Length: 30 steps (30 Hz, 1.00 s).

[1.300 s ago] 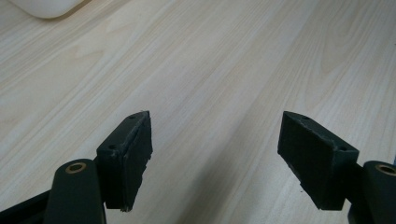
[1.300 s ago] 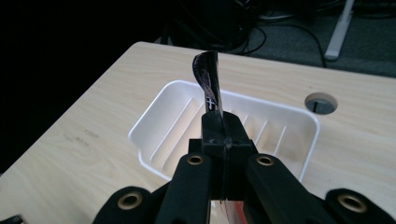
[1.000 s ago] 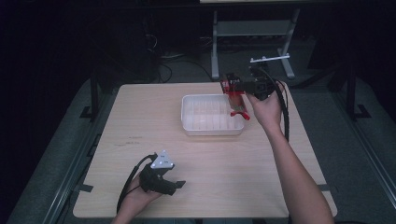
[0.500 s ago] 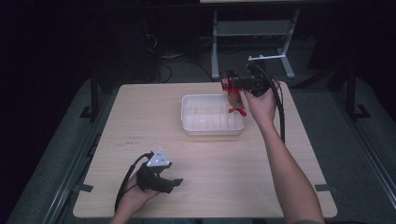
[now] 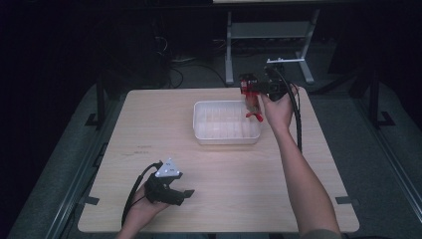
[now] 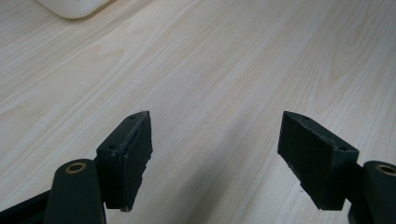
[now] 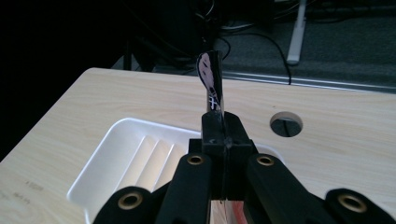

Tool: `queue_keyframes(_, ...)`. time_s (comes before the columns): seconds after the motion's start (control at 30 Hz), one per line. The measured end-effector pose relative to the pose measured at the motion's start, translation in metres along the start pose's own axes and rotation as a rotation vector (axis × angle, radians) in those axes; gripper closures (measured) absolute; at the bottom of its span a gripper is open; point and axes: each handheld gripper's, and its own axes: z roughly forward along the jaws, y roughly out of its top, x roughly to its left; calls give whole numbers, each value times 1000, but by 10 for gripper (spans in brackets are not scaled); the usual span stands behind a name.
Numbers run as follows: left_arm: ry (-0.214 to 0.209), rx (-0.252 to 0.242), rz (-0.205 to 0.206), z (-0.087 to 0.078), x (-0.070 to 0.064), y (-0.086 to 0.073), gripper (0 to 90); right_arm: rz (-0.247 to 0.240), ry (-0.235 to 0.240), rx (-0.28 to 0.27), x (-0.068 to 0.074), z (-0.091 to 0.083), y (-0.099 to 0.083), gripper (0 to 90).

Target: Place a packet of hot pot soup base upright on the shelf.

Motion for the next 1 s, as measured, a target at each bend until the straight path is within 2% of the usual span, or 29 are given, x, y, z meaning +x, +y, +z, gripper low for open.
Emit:
queue_keyframes(0.23, -2, -2, -2, 0, 0, 0, 258, -19, -79, -16, -3, 2, 1, 896)
queue_keyframes(0.37, -2, 0, -6, 0, 1, 0, 257, -10, -92, -25, -4, 6, 1, 895)
queue_keyframes(1.0, -2, -3, -5, -1, 2, -1, 258, -36, -152, 36, 3, 37, -10, 894)
